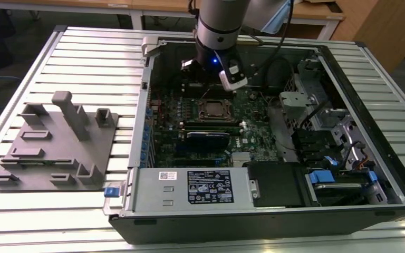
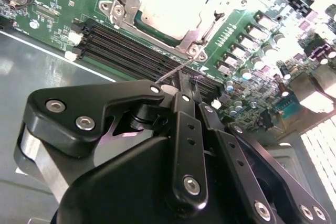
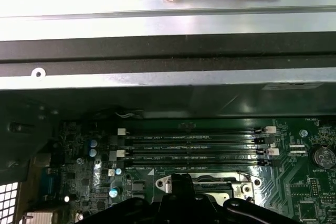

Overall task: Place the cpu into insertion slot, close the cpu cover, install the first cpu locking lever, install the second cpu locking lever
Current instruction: 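Install the first cpu locking lever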

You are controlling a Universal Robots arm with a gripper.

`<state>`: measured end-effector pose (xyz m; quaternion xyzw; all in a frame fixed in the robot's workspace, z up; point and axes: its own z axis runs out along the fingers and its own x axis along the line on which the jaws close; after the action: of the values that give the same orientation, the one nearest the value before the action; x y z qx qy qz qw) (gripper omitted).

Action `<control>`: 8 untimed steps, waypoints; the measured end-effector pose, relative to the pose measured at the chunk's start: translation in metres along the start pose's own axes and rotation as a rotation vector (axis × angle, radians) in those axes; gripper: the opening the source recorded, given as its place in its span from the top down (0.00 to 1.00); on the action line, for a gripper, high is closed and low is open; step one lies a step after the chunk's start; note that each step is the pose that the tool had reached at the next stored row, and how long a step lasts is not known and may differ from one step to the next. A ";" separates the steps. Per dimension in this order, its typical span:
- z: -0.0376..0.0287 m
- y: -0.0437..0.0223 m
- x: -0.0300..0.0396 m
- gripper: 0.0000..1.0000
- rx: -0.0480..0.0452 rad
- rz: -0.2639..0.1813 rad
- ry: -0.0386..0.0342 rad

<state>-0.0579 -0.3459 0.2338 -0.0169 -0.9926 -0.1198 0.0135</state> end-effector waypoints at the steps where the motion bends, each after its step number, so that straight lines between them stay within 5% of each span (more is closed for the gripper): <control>1: 0.0001 0.0000 0.0000 0.90 0.0001 0.000 -0.0008; 8: 0.0013 -0.0002 -0.0007 0.90 -0.0005 0.000 -0.0012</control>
<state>-0.0572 -0.3458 0.2325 -0.0169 -0.9925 -0.1200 0.0129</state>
